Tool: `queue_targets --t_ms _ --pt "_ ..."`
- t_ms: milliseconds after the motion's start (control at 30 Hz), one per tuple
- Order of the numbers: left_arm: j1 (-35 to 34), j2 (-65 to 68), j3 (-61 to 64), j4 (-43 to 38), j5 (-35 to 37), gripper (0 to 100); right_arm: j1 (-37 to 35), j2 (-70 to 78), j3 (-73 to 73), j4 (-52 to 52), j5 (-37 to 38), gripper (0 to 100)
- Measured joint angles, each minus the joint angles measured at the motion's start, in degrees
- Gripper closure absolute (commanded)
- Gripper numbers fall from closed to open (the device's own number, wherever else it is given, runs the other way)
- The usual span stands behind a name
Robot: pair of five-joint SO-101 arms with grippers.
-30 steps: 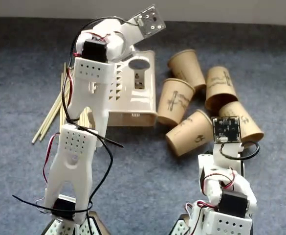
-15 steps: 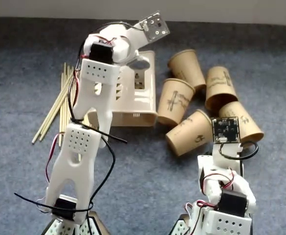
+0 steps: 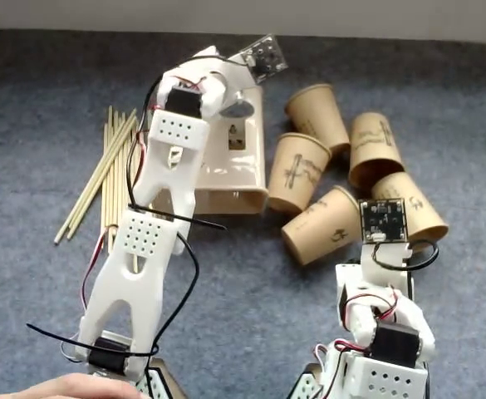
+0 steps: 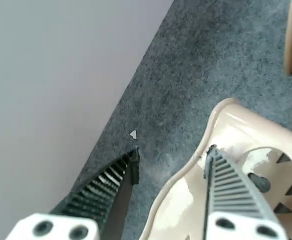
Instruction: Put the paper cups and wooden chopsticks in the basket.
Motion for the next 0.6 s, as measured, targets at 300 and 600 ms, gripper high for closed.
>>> queue_targets --t_ms 300,600 --pt "-1.4 5.5 -0.5 -4.0 0.0 78 0.0 -0.4 0.0 0.0 0.0 99.2" --pt "-1.2 0.3 -0.8 11.3 0.1 77 -0.4 -0.4 0.0 0.0 0.0 99.2"
